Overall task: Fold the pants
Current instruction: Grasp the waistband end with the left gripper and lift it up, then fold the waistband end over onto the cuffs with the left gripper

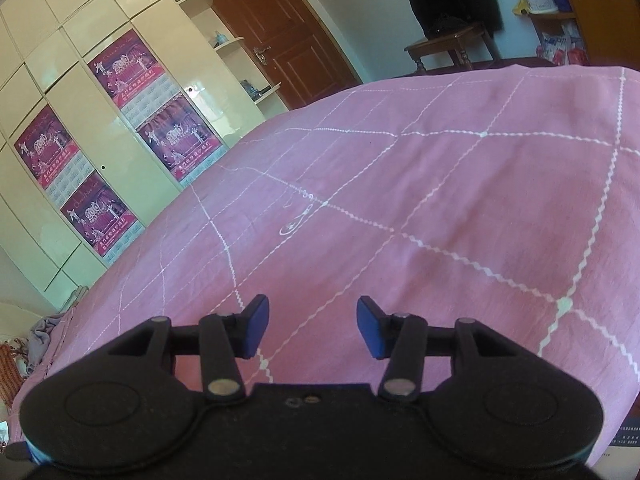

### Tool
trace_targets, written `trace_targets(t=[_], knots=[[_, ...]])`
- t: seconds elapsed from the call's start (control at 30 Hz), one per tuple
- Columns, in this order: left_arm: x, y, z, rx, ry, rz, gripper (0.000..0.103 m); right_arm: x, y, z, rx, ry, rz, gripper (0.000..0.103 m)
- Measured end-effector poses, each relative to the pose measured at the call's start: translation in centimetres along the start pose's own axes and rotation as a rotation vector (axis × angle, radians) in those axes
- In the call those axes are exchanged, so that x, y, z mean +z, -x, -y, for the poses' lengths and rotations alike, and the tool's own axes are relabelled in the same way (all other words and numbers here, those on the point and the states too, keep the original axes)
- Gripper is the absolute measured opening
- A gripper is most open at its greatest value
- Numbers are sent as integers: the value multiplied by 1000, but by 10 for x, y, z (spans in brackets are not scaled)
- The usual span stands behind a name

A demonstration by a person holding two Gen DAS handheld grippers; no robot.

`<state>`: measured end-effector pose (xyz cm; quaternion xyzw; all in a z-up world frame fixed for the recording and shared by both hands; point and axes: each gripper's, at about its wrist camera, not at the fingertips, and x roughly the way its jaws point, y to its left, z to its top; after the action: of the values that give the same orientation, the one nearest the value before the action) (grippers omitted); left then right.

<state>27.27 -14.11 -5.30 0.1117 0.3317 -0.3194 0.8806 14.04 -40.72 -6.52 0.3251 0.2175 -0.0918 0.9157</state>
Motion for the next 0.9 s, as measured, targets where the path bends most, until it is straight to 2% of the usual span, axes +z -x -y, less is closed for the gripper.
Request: trace_targets(t=[0.07,0.17,0.2,0.27,0.37,0.5,0.57,0.7,0.77,0.87,0.9], knots=[[-5,23,-17,50,126,81,69,0,-1,0,-3,-6,0,49],[-28,84,-46,196,274,247,70,-2,2,-3,-9,4,8,49],[-38,104,-54,247,313,276,70,-4,4,-5,-11,15,13,49],[-70,147,-75,362,382,300,70,-5,7,-9,-5,38,20,49],[-128,196,-95,487,442,245,70,-12,14,-21,23,87,15,49],[-188,223,-97,513,530,194,70,-32,25,-47,97,156,-21,49],[-203,214,-92,502,539,189,70,-43,26,-62,111,203,-46,49],[-190,178,-81,441,493,186,70,-57,30,-82,120,262,-73,49],[-181,162,-77,423,450,159,70,-63,34,-88,123,266,-85,49],[-174,140,-83,447,403,92,70,-75,39,-99,139,269,-108,49],[-175,139,-84,453,402,101,70,-78,40,-104,152,273,-115,49]])
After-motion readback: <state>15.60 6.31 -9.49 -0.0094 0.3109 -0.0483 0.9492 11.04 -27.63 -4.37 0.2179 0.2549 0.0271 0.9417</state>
